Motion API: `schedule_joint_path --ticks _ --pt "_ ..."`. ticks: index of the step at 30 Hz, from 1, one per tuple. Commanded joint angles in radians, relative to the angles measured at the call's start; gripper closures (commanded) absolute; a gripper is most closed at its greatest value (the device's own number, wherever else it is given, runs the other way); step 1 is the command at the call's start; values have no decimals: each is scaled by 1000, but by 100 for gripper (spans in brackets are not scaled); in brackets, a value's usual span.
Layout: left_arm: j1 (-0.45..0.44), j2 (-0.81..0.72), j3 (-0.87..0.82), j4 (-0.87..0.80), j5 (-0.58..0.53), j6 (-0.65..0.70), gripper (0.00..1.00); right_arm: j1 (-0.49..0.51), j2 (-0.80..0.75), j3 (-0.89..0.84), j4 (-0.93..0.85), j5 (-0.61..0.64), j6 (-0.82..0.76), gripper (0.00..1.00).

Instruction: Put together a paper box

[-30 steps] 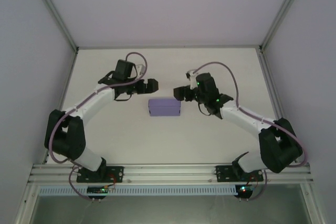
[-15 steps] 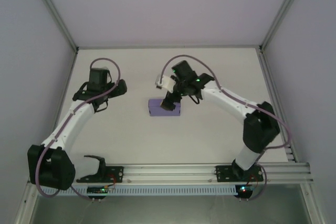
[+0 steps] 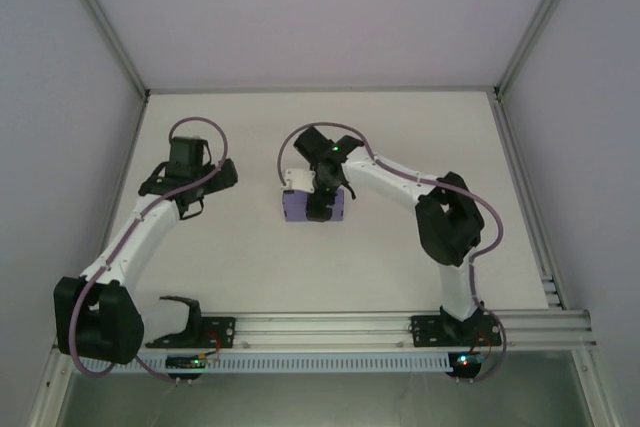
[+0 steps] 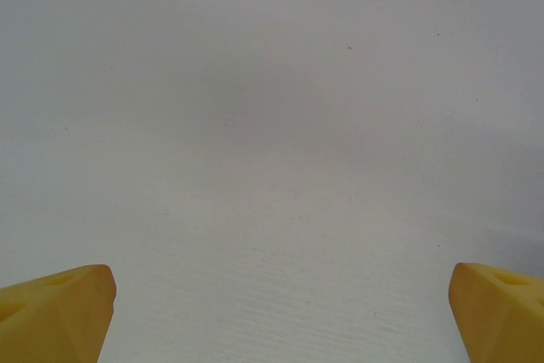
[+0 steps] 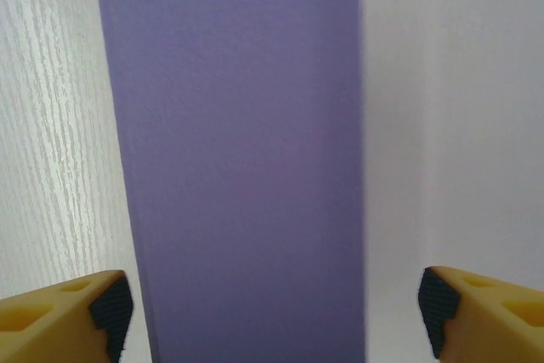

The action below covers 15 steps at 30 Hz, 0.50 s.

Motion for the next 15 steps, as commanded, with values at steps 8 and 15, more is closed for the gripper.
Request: schedule_joint_path --ticks 8,15 --pt "7 -24 -11 -19 -6 0 0 25 49 25 -20 77 -15 34" --pt "7 -33 -22 -18 2 -11 0 38 3 -40 107 224 10 62"
